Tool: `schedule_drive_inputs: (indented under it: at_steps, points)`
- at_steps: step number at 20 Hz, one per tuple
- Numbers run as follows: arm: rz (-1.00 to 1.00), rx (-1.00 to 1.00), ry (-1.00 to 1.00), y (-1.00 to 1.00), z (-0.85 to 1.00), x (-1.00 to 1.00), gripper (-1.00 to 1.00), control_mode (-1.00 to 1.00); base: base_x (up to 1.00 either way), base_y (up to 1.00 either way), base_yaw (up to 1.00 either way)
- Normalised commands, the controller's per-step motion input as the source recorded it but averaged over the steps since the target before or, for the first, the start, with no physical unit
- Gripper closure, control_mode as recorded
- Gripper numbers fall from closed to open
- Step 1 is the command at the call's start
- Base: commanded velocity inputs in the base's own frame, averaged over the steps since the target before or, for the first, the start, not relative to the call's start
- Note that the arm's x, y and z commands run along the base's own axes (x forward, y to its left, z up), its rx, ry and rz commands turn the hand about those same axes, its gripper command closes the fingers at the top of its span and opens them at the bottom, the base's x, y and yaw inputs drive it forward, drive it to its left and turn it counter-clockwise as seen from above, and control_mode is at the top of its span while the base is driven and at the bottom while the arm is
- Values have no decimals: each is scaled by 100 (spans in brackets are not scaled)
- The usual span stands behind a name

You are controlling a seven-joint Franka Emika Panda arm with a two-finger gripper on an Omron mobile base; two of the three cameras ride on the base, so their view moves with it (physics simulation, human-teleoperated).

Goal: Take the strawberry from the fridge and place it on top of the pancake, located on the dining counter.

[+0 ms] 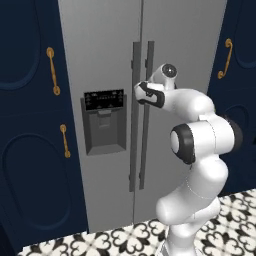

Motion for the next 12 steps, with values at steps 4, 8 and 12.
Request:
schedule_drive_inputs:
  at_steps: [4,8,12]
  points:
    - [5,0,-7,-14,0,33,100,-100,0,0,0]
    - [1,1,-3,-26,0,5,100,-100,0,0,0]
    - [-1,3,1,-51,0,-20,100,-100,0,0,0]
